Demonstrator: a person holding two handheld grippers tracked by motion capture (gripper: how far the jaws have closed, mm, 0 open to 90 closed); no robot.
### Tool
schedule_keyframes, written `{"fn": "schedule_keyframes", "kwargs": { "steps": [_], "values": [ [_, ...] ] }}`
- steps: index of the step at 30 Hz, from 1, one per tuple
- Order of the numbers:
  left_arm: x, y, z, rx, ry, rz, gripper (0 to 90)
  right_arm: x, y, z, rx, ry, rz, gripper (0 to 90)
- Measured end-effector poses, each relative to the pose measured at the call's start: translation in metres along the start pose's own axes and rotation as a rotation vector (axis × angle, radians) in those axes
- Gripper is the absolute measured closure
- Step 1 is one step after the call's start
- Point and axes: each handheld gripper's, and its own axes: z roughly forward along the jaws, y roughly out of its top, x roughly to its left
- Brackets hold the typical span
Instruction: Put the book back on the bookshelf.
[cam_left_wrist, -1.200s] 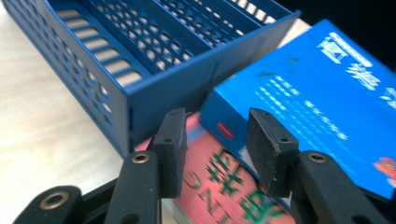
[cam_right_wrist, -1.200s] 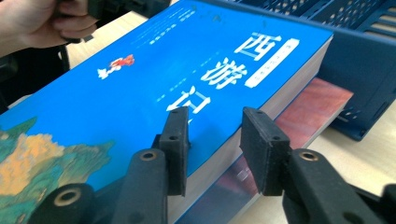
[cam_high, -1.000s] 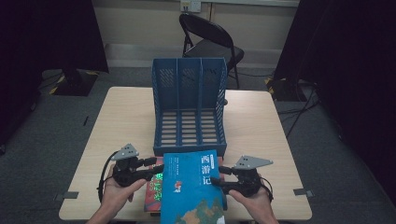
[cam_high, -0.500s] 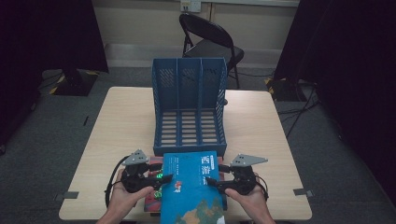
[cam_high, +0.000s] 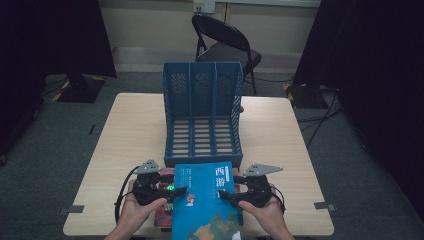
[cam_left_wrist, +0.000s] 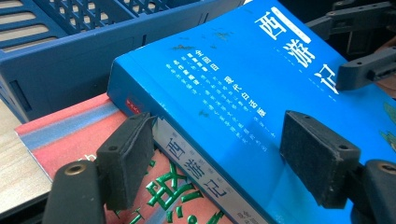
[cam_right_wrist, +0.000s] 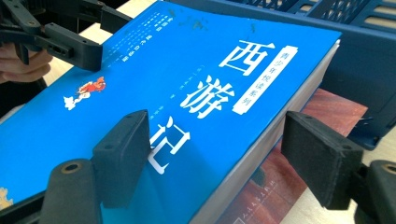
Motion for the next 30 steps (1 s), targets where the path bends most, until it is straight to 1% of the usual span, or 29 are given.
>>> {"fn": "schedule_keyframes", "kwargs": {
  "steps": [1,2,3,4,5,6,7,8,9,10,11,12,13,14,15,16,17,19,20,21,23,24,25,26,27,28,30],
  "values": [
    [0.0,0.0,0.0,0.0,0.0,0.0,26.1,0.0,0.0,0.0,-0.001,0.001,0.005,25.2],
    [-0.002,0.0,0.0,-0.001,0.013,-0.007,26.4,-0.001,0.0,-0.001,-0.007,0.005,0.017,27.7],
    [-0.002,0.0,0.0,-0.001,0.013,-0.007,26.5,-0.001,0.0,-0.001,-0.007,0.005,0.017,27.7],
    [-0.002,-0.001,0.0,-0.007,0.014,-0.008,26.5,-0.003,-0.001,-0.004,-0.027,0.017,0.037,33.2],
    [-0.002,-0.001,0.0,-0.007,0.014,-0.008,26.5,-0.004,-0.001,-0.007,-0.046,0.033,0.046,36.8],
    [-0.002,-0.001,0.0,-0.012,0.01,-0.006,26.4,-0.003,0.0,-0.01,-0.058,0.039,0.048,39.7],
    [-0.002,-0.001,0.0,-0.012,0.01,-0.006,26.3,-0.001,0.002,-0.012,-0.062,0.037,0.034,42.3],
    [-0.001,-0.002,0.0,-0.015,0.009,-0.009,26.3,0.001,0.003,-0.014,-0.076,0.055,0.029,47.4],
    [-0.001,-0.002,0.0,-0.015,0.009,-0.009,26.3,0.001,0.003,-0.014,-0.076,0.055,0.029,47.4],
    [-0.001,-0.002,0.0,-0.016,0.008,-0.01,26.4,0.006,0.004,-0.017,-0.085,0.105,0.035,53.7],
    [-0.001,-0.002,0.0,-0.016,0.008,-0.01,26.5,0.008,0.004,-0.016,-0.065,0.085,0.021,54.8],
    [-0.001,-0.002,0.0,-0.015,0.006,-0.008,26.6,0.011,0.002,-0.013,-0.037,0.088,0.012,53.4],
    [-0.001,-0.002,0.0,-0.016,0.005,-0.008,26.7,0.012,-0.002,-0.009,-0.022,0.08,0.01,53.3],
    [-0.001,-0.002,0.0,-0.016,0.005,-0.008,26.9,0.012,-0.002,-0.009,-0.022,0.08,0.01,53.3],
    [-0.001,-0.002,-0.001,-0.016,0.002,-0.011,26.9,0.008,-0.005,-0.009,-0.048,0.095,0.031,55.0],
    [-0.001,-0.002,0.0,-0.016,-0.001,-0.011,26.8,0.008,-0.004,-0.009,-0.045,0.097,0.031,54.6],
    [-0.001,-0.002,0.0,-0.016,-0.001,-0.011,26.8,0.008,-0.002,-0.008,-0.052,0.088,0.025,54.6],
    [0.0,-0.001,0.0,-0.008,-0.002,-0.009,26.6,0.005,0.001,-0.001,-0.051,0.102,0.027,55.2],
    [0.0,-0.001,0.0,-0.008,-0.002,-0.009,26.5,0.005,0.001,-0.001,-0.051,0.102,0.027,55.2],
    [0.0,-0.001,0.0,-0.011,-0.006,-0.008,26.3,0.001,0.006,0.006,-0.051,0.128,0.039,56.9],
    [0.001,-0.002,0.0,-0.007,-0.007,-0.01,26.1,-0.003,0.012,0.013,-0.038,0.165,0.058,59.9],
    [0.001,-0.002,0.0,-0.007,-0.007,-0.01,26.1,-0.003,0.012,0.013,-0.038,0.165,0.058,59.9],
    [0.002,-0.002,0.001,-0.012,-0.012,-0.017,25.7,-0.008,0.017,0.016,-0.023,0.192,0.065,62.7],
    [0.002,-0.002,0.001,-0.012,-0.012,-0.017,25.2,-0.01,0.017,0.017,-0.02,0.205,0.075,63.6],
    [0.003,-0.002,0.001,-0.01,-0.012,-0.018,25.2,-0.01,0.017,0.017,-0.02,0.205,0.075,63.6],
    [0.003,-0.001,0.002,-0.013,-0.013,-0.023,23.8,-0.013,0.018,0.019,-0.012,0.233,0.095,64.6],
    [0.004,-0.002,0.002,-0.014,-0.014,-0.014,23.5,-0.012,0.018,0.019,-0.002,0.237,0.09,67.0]
  ]
}}
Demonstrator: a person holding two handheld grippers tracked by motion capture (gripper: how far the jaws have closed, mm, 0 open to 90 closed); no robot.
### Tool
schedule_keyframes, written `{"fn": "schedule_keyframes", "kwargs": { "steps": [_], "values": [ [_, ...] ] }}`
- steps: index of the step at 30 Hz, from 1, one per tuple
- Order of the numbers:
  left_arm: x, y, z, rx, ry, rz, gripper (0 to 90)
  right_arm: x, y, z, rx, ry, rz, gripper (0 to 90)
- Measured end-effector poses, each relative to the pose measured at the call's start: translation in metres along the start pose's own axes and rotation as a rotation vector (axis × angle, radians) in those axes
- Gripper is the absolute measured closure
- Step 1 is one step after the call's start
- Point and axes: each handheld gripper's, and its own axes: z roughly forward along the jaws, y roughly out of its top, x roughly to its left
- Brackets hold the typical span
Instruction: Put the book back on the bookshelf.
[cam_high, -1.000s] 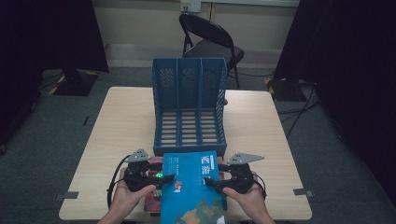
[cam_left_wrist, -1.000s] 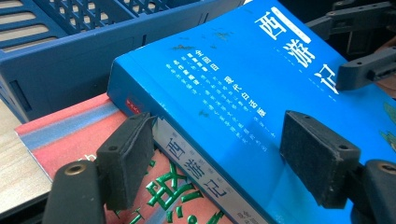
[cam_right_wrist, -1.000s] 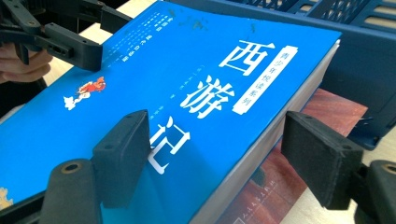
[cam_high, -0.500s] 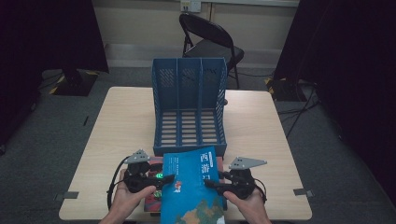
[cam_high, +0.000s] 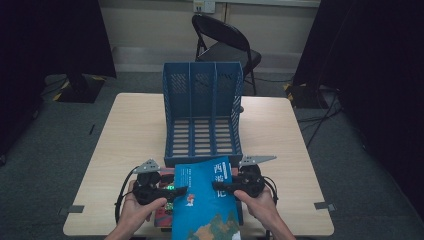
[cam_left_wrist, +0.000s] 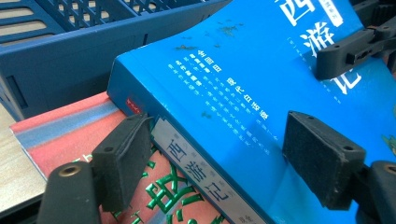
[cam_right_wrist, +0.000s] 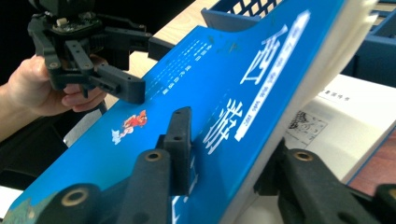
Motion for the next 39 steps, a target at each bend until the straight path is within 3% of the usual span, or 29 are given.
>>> {"fn": "schedule_keyframes", "kwargs": {
  "steps": [5,6,9,10,13,15,19,20,21,22,24,30,31,32,33,34,39],
  "values": [
    [-0.001,0.0,0.0,-0.007,0.003,0.003,23.6,0.003,0.002,-0.002,0.02,0.012,0.002,69.4],
    [-0.003,0.001,0.0,-0.001,0.016,0.025,23.7,0.006,0.005,-0.004,0.031,0.015,-0.001,63.5],
    [-0.005,0.002,-0.001,0.001,0.027,0.033,24.4,0.008,0.007,-0.003,0.037,0.009,-0.008,59.7],
    [-0.006,0.002,-0.001,0.0,0.03,0.036,24.5,0.007,0.01,-0.004,0.032,0.023,0.015,54.3],
    [-0.005,0.002,-0.001,-0.002,0.027,0.036,24.7,0.008,0.012,-0.005,0.046,0.009,-0.01,55.9],
    [-0.005,0.002,-0.001,0.0,0.03,0.026,24.6,0.008,0.01,0.001,0.05,-0.013,-0.006,62.7],
    [-0.004,0.002,0.0,0.002,0.028,0.025,23.8,0.005,0.008,0.007,0.042,0.006,0.019,66.6],
    [-0.003,0.002,0.001,-0.001,0.021,0.005,23.3,0.005,0.009,0.007,0.036,0.02,0.018,73.6],
    [-0.003,0.002,0.001,-0.001,0.021,0.005,22.7,0.005,0.009,0.007,0.036,0.02,0.018,73.6],
    [0.0,0.002,0.002,0.007,0.009,-0.025,22.1,0.004,0.011,0.004,0.013,0.059,0.025,78.4],
    [0.001,0.002,0.002,0.009,-0.002,-0.037,21.4,0.009,0.01,0.003,0.0,0.041,-0.009,79.6],
    [0.005,0.001,0.0,-0.002,-0.047,-0.088,17.7,0.016,0.009,-0.002,-0.063,0.038,-0.042,80.9],
    [0.007,0.001,0.0,0.005,-0.073,-0.104,17.1,0.02,0.009,-0.004,-0.077,0.038,-0.067,81.4],
    [0.007,0.001,0.0,0.005,-0.073,-0.104,18.7,0.02,0.009,-0.004,-0.077,0.038,-0.067,81.4],
    [0.009,0.002,0.001,0.018,-0.129,-0.134,19.8,0.02,0.009,-0.006,-0.095,0.057,-0.062,82.3],
    [0.009,0.001,0.001,0.019,-0.139,-0.135,20.2,0.021,0.01,-0.006,-0.101,0.065,-0.061,82.8],
    [0.008,0.001,0.002,0.019,-0.144,-0.154,20.9,0.024,0.012,-0.008,-0.098,0.063,-0.073,83.3]
  ]
}}
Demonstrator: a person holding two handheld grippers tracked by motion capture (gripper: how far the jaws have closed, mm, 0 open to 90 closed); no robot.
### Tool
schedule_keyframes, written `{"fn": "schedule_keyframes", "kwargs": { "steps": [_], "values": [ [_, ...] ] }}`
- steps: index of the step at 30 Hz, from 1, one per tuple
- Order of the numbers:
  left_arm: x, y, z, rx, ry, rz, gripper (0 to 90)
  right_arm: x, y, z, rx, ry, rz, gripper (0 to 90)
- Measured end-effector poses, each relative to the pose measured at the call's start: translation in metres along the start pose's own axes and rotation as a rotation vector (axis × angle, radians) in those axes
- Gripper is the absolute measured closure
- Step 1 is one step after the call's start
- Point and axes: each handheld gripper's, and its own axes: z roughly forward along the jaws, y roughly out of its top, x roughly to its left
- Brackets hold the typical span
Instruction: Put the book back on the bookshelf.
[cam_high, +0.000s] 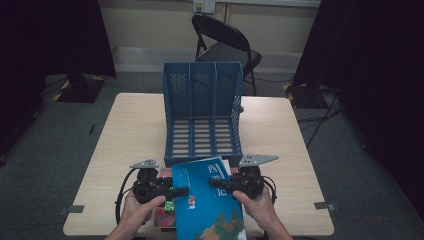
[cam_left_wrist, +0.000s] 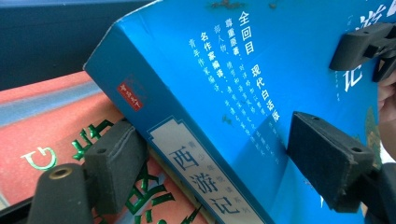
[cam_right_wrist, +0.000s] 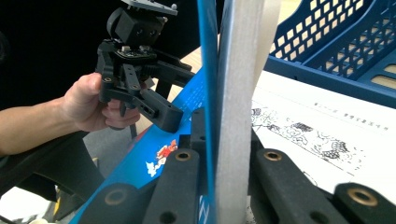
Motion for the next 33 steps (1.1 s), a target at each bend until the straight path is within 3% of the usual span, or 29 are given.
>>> {"fn": "schedule_keyframes", "kwargs": {
  "steps": [4,7,20,26,27,29,31,33],
  "values": [
    [0.005,0.002,-0.001,0.005,-0.046,-0.01,24.7,0.0,0.0,0.001,0.029,-0.027,0.001,83.4],
    [0.005,0.004,0.001,0.006,-0.053,-0.01,26.0,-0.001,-0.001,0.002,0.051,-0.052,-0.005,83.4],
    [0.005,0.011,-0.004,-0.005,-0.111,-0.014,36.9,0.002,0.003,0.001,0.057,-0.06,-0.008,83.4],
    [-0.002,0.018,-0.012,-0.039,-0.146,0.008,43.7,0.011,0.011,-0.005,0.048,-0.051,-0.028,83.3],
    [-0.007,0.021,-0.016,-0.055,-0.164,0.035,44.8,0.014,0.014,-0.007,0.042,-0.046,-0.032,83.4],
    [-0.01,0.023,-0.017,-0.066,-0.163,0.048,46.6,0.019,0.017,-0.012,0.032,-0.048,-0.038,83.4],
    [-0.017,0.028,-0.022,-0.104,-0.214,0.053,51.2,0.02,0.018,-0.017,0.01,-0.033,-0.029,83.4],
    [-0.025,0.033,-0.025,-0.1,-0.198,0.078,52.2,0.021,0.018,-0.022,-0.011,-0.02,-0.019,83.4]
  ]
}}
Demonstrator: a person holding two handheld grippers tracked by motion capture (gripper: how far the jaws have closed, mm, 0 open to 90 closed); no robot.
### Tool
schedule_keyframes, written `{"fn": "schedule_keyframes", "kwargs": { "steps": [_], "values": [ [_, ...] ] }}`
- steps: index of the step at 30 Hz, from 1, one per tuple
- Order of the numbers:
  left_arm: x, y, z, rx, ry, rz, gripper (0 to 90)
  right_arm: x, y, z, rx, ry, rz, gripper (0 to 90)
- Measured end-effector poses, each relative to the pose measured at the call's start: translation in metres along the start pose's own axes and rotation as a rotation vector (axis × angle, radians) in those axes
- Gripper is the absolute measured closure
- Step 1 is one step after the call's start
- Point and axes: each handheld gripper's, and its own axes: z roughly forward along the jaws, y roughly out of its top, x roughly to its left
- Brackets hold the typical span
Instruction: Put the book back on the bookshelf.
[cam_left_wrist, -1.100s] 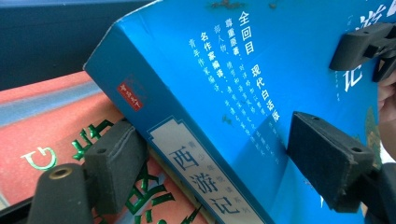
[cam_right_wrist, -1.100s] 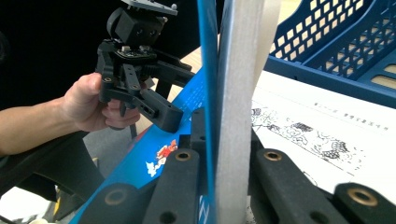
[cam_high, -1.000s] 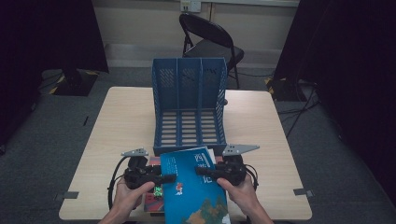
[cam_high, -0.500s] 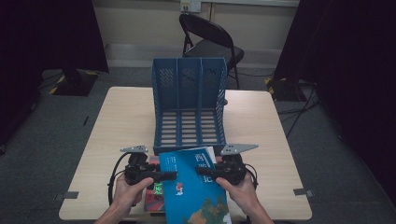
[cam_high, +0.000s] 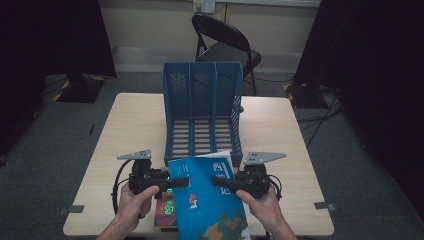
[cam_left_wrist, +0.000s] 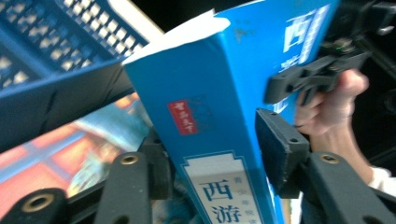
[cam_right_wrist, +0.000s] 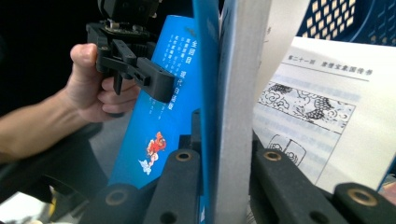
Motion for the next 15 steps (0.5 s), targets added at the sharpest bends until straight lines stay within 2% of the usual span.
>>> {"fn": "schedule_keyframes", "kwargs": {
  "steps": [7,8,13,14,15],
  "values": [
    [-0.011,0.012,-0.001,0.005,-0.005,0.036,54.0,0.009,0.005,-0.012,-0.029,-0.005,-0.023,83.3],
    [-0.014,0.017,-0.002,0.004,-0.006,0.058,54.0,0.011,0.007,-0.014,-0.041,-0.002,-0.025,83.4],
    [-0.021,0.026,-0.006,-0.024,-0.013,0.098,54.6,0.012,0.014,-0.019,-0.071,0.009,-0.04,83.4],
    [-0.026,0.031,-0.007,-0.018,0.022,0.133,55.8,0.011,0.018,-0.019,-0.088,0.007,-0.037,83.5],
    [-0.026,0.034,-0.007,-0.016,0.025,0.124,55.9,0.011,0.019,-0.018,-0.09,-0.002,-0.041,83.5]
  ]
}}
